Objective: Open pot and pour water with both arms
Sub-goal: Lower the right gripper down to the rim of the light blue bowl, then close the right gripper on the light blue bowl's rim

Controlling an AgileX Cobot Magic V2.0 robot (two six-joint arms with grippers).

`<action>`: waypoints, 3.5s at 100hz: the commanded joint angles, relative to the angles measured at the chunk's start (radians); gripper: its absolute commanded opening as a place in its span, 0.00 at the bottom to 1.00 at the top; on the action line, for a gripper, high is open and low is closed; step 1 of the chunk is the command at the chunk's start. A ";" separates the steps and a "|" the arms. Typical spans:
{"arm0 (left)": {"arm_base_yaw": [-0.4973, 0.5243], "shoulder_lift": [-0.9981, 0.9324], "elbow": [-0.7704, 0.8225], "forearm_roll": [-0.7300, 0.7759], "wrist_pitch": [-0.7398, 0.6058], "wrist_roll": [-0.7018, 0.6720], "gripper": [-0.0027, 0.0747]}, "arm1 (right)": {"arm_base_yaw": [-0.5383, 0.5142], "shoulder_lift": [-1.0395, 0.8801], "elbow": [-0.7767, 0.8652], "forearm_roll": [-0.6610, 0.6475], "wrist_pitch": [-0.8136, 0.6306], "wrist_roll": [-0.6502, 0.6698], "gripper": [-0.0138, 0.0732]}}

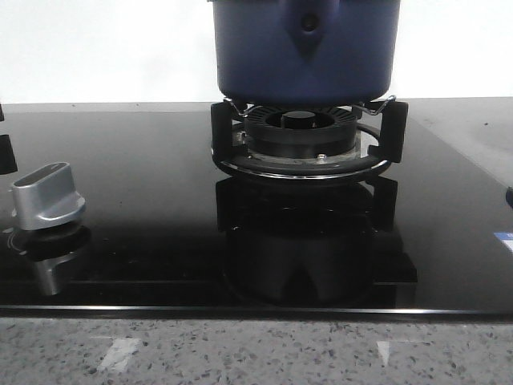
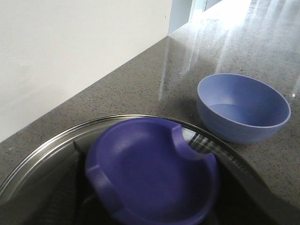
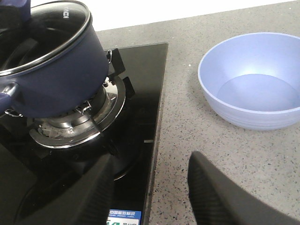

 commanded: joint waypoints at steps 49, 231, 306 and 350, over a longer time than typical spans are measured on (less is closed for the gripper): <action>-0.008 -0.046 -0.035 -0.060 0.000 0.002 0.33 | 0.002 0.018 -0.033 0.008 -0.054 -0.009 0.54; 0.325 -0.109 -0.139 -0.076 0.267 -0.037 0.31 | -0.358 0.867 -0.487 -0.427 0.065 0.199 0.54; 0.325 -0.109 -0.139 -0.076 0.267 -0.037 0.31 | -0.446 1.087 -0.487 -0.078 -0.025 -0.008 0.53; 0.325 -0.109 -0.139 -0.076 0.263 -0.037 0.31 | -0.446 1.099 -0.489 -0.068 -0.022 -0.008 0.07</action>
